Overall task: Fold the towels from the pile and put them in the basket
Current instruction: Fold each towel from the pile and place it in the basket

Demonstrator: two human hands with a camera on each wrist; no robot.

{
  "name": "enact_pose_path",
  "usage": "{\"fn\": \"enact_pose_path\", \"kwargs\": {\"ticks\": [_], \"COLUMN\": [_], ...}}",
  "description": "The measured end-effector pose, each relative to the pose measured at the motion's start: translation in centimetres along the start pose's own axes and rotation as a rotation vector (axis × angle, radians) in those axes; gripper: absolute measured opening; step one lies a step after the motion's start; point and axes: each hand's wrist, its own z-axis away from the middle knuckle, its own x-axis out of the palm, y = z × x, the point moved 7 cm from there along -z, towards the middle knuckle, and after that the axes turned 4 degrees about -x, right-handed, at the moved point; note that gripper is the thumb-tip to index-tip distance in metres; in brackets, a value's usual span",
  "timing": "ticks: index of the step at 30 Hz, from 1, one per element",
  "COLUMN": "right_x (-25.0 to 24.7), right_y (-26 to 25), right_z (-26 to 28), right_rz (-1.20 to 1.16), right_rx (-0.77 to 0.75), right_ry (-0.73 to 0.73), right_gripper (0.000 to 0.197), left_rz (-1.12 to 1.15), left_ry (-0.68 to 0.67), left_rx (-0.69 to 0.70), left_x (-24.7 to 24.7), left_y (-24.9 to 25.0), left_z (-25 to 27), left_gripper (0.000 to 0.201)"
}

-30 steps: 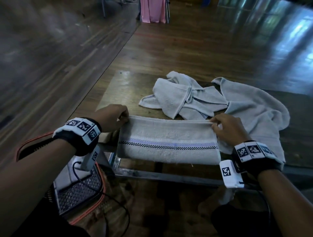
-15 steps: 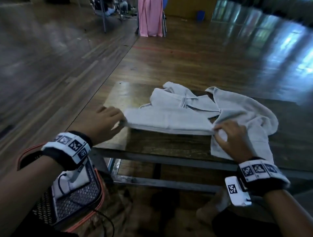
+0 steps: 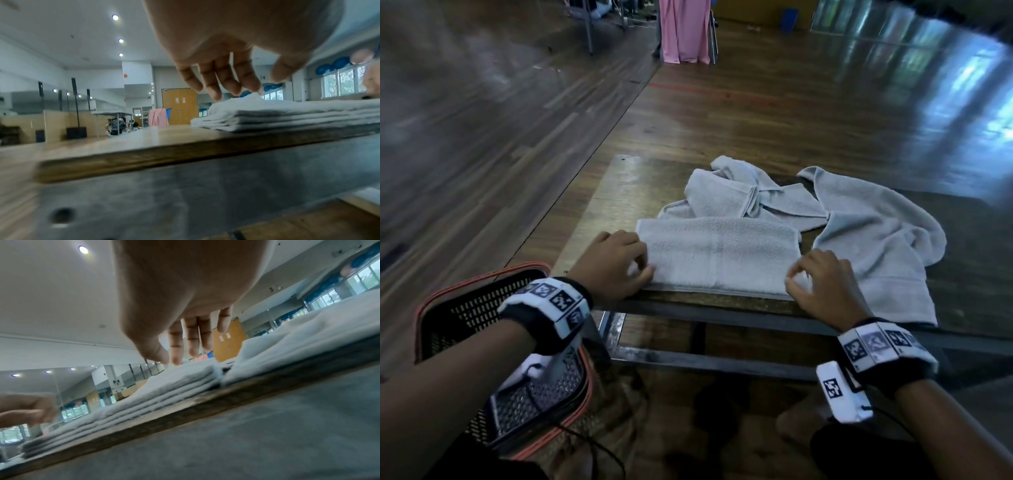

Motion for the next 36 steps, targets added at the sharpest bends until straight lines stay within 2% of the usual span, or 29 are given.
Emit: {"fn": "enact_pose_path", "kwargs": {"ticks": [2, 4, 7, 11, 14, 20, 25, 27, 32, 36], "right_x": [1.0, 2.3, 4.4, 7.2, 9.0, 9.5, 8.2, 8.6, 10.1, 9.3], "right_y": [-1.9, -3.6, -5.0, -5.7, -5.4, -6.0, -8.1, -8.5, -6.5, -1.9], "right_z": [-1.6, -3.1, -4.7, -5.2, -4.5, -1.4, -1.9, -2.4, -1.7, 0.0], "right_rz": [-0.053, -0.073, -0.026, 0.055, -0.012, -0.048, 0.004, 0.0, 0.06, 0.123], "right_rx": [-0.005, 0.008, 0.033, 0.024, 0.095, 0.159, 0.071, 0.072, 0.051, 0.149], "right_ry": [0.031, 0.041, -0.031, -0.183, -0.289, -0.389, -0.271, -0.291, -0.368, -0.392], "right_gripper": [0.011, 0.02, 0.041, 0.057, 0.062, 0.068, 0.06, 0.057, 0.067, 0.087], "left_rz": [0.069, 0.092, 0.056, -0.044, -0.052, -0.069, -0.057, -0.065, -0.086, -0.086], "left_ry": [0.048, 0.046, -0.038, -0.161, -0.236, -0.248, -0.16, -0.16, -0.188, -0.166], "left_rx": [-0.03, -0.062, -0.115, -0.119, -0.161, -0.127, -0.068, -0.057, -0.08, -0.179], "left_x": [1.0, 2.4, 4.7, 7.1, 8.3, 8.8, 7.4, 7.4, 8.2, 7.3], "left_y": [1.8, 3.5, 4.6, 4.3, 3.8, 4.1, 5.3, 5.6, 3.6, -0.7], "left_z": [-1.3, -2.6, -4.2, -5.1, -4.7, -1.9, -1.8, -2.0, -1.6, -0.4], "left_gripper": [0.027, 0.036, 0.054, 0.06, 0.061, 0.063, 0.063, 0.059, 0.062, 0.07]}}
